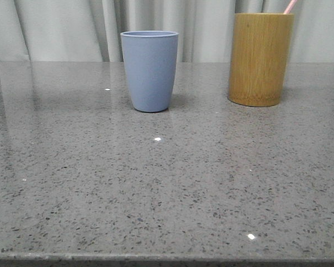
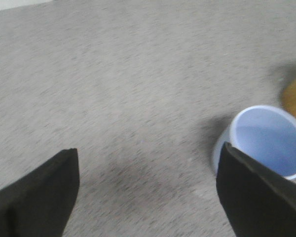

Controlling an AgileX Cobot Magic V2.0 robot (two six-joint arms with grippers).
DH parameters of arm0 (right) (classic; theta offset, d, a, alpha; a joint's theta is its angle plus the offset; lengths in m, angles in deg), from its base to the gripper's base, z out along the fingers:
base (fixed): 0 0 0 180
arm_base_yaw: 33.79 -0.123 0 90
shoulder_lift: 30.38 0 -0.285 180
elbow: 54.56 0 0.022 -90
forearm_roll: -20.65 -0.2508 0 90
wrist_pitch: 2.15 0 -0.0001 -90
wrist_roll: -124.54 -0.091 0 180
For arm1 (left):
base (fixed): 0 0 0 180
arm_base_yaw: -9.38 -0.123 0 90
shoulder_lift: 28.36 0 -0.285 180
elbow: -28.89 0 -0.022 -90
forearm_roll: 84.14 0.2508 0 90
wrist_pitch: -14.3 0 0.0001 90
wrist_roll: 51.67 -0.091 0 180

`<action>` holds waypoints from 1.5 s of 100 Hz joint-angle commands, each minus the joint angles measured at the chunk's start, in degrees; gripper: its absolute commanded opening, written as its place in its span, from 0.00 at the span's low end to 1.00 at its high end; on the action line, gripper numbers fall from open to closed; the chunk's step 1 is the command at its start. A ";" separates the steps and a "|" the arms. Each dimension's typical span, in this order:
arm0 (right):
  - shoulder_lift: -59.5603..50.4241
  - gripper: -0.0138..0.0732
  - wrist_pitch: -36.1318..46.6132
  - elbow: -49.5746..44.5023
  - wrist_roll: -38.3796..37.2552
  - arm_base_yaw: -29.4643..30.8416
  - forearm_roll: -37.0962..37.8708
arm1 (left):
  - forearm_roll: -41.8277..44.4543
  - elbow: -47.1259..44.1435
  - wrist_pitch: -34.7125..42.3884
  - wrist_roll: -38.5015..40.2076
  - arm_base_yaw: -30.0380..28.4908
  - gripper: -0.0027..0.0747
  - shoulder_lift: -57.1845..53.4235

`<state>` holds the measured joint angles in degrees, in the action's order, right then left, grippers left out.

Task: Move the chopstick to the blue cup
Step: 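Move the right gripper above the bamboo cup toward the pink stick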

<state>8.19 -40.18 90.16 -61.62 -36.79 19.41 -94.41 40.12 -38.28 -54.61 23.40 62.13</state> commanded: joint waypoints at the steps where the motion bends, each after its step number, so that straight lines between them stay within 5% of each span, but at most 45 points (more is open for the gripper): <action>1: 0.57 0.91 4.87 2.02 0.37 0.25 0.19 | -0.26 -3.88 5.39 0.48 -2.90 0.75 -7.03; 35: 0.57 0.91 4.92 2.02 0.37 0.25 0.19 | -0.09 -27.31 9.58 0.48 -12.42 0.75 -28.38; 70: 0.57 0.91 4.54 2.02 0.37 0.25 0.19 | -0.09 -44.22 9.97 0.69 -13.02 0.75 -48.11; 97: 0.70 0.91 7.76 2.02 0.22 0.25 -4.50 | -0.09 -46.73 10.24 0.69 -13.02 0.75 -52.38; 150: 18.40 0.91 36.61 2.07 0.28 -3.80 -6.38 | -0.09 -46.73 10.55 0.69 -13.02 0.75 -52.38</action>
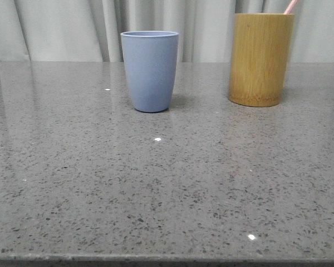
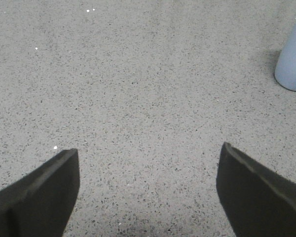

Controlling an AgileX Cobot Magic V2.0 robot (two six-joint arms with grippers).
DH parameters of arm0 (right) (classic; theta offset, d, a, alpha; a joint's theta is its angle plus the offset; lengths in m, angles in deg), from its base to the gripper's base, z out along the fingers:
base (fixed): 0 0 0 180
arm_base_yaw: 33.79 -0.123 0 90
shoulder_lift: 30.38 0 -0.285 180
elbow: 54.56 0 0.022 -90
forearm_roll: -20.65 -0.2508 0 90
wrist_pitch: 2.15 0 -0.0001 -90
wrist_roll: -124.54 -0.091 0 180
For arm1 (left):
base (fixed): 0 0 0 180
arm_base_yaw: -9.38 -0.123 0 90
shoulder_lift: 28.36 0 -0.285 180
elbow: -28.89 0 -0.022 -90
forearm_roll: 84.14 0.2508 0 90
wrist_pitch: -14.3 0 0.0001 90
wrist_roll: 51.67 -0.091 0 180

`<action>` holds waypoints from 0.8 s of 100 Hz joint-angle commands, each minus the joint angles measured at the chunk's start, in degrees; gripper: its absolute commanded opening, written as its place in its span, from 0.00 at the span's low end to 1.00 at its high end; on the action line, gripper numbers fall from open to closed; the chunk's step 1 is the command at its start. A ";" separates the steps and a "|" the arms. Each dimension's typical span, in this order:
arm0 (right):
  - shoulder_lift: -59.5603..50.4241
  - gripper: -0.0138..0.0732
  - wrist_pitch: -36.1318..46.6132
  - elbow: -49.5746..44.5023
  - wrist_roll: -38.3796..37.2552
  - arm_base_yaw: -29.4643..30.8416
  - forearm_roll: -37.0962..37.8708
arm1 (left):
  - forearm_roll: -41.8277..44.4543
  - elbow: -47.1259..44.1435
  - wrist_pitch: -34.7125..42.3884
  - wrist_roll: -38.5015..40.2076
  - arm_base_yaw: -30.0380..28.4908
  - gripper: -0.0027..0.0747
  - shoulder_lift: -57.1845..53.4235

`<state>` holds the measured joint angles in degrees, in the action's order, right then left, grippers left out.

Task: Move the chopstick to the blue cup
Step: 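Move the right gripper above the bamboo cup toward the pink stick, then grasp the pink stick with the right gripper and pull it upward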

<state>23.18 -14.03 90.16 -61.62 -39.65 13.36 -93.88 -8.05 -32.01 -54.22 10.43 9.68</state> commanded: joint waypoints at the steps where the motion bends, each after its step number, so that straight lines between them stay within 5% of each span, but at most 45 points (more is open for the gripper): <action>1: 4.13 0.91 11.38 2.07 0.22 -1.02 -0.33 | -0.61 1.43 4.28 0.29 -0.04 0.75 0.07; 57: 22.45 0.91 36.69 2.33 -6.44 -2.90 -0.40 | -0.61 1.43 4.28 0.29 -0.04 0.75 0.07; 80: 27.38 0.91 37.58 6.32 -7.47 -2.90 -0.40 | -0.61 1.43 4.28 0.29 -0.04 0.75 0.07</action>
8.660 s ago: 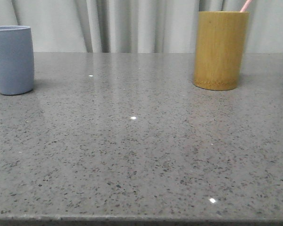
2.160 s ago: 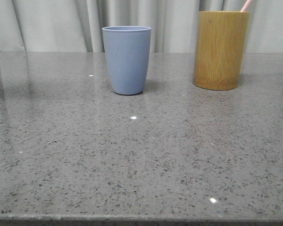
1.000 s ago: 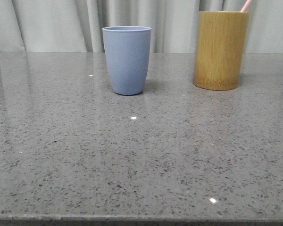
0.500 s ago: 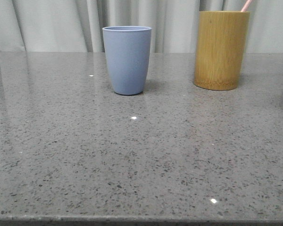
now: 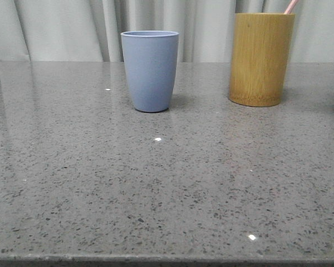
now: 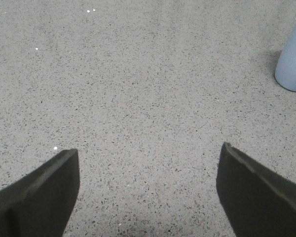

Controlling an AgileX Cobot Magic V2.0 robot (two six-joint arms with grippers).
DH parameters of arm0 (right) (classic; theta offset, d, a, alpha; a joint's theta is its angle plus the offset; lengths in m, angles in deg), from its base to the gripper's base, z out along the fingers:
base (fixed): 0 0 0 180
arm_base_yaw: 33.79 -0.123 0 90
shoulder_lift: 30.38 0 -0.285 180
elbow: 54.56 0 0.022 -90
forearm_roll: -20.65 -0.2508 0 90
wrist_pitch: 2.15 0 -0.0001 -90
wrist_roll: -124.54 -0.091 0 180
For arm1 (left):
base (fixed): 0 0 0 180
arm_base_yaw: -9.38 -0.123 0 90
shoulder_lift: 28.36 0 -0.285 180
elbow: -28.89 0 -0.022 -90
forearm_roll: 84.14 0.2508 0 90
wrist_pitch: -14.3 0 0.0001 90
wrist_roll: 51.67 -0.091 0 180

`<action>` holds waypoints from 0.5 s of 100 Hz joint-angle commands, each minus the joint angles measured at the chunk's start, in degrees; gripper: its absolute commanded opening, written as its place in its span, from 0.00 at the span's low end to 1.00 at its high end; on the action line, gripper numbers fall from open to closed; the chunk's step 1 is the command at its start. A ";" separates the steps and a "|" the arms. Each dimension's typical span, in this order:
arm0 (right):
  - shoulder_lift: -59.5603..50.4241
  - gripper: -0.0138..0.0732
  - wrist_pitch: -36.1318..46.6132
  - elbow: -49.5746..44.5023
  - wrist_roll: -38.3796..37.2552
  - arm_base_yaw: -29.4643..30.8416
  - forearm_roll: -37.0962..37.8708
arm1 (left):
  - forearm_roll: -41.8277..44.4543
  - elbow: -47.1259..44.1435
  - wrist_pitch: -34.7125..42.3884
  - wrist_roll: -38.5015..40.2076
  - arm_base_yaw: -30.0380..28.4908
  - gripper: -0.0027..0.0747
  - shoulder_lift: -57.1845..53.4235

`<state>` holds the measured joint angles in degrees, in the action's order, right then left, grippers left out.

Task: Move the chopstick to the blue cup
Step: 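Grasp the pink stick with the right gripper and pull it upward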

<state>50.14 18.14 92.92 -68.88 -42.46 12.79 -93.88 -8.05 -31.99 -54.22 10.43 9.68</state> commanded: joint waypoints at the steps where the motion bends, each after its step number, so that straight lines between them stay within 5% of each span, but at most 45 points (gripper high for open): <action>1: 0.59 0.91 5.41 3.89 -0.20 -0.08 0.16 | -0.61 1.43 4.26 0.29 -0.04 0.75 0.07; 50: 9.09 0.91 12.52 7.36 -8.11 -0.08 0.38 | -0.61 1.43 4.16 0.29 -0.04 0.75 0.07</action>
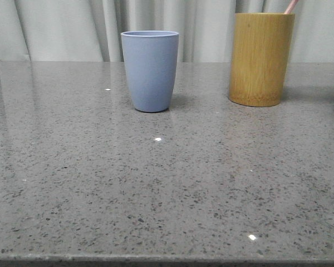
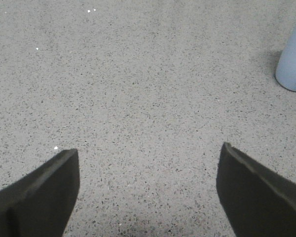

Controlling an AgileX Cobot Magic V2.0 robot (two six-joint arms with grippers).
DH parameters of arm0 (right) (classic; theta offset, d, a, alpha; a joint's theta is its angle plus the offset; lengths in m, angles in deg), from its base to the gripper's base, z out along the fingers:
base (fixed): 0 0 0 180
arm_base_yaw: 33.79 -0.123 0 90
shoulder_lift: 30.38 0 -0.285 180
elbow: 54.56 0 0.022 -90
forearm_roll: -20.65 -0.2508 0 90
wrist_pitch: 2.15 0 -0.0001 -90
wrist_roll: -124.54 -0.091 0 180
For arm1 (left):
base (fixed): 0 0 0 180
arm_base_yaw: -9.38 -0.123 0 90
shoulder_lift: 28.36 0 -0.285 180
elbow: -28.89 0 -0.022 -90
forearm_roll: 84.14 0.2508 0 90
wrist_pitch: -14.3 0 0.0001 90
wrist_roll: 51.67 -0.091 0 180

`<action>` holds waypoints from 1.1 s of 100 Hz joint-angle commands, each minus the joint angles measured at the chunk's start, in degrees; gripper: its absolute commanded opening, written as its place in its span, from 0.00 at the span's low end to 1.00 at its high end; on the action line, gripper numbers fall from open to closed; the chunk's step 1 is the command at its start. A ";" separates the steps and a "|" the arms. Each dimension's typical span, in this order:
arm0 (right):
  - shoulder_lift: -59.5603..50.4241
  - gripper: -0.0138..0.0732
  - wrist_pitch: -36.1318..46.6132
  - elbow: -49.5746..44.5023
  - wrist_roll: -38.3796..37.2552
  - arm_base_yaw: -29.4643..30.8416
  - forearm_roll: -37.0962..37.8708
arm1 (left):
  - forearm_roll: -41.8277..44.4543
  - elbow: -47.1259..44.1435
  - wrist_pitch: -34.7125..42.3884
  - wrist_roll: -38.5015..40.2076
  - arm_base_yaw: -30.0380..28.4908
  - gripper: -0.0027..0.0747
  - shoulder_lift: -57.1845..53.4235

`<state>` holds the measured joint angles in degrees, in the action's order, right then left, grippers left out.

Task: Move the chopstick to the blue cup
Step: 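Grasp the pink stick with the right gripper and pull it upward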

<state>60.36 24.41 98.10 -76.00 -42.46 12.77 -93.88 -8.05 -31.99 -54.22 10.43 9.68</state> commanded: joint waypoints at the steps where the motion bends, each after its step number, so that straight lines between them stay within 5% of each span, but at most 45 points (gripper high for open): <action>1: -1.05 0.91 6.33 2.18 -1.07 -0.08 0.49 | -0.61 1.43 4.16 0.29 -0.04 0.75 0.07; 80: -0.32 0.90 8.09 2.18 -6.04 -0.63 4.27 | -0.61 1.43 4.08 0.29 -0.04 0.75 0.07; 110: -0.32 0.62 7.43 2.18 -6.04 -0.63 4.27 | -0.61 1.43 4.08 0.29 -0.04 0.75 0.07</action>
<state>61.61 27.63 98.10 -82.17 -43.17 16.31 -93.88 -8.05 -31.99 -54.22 10.43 9.68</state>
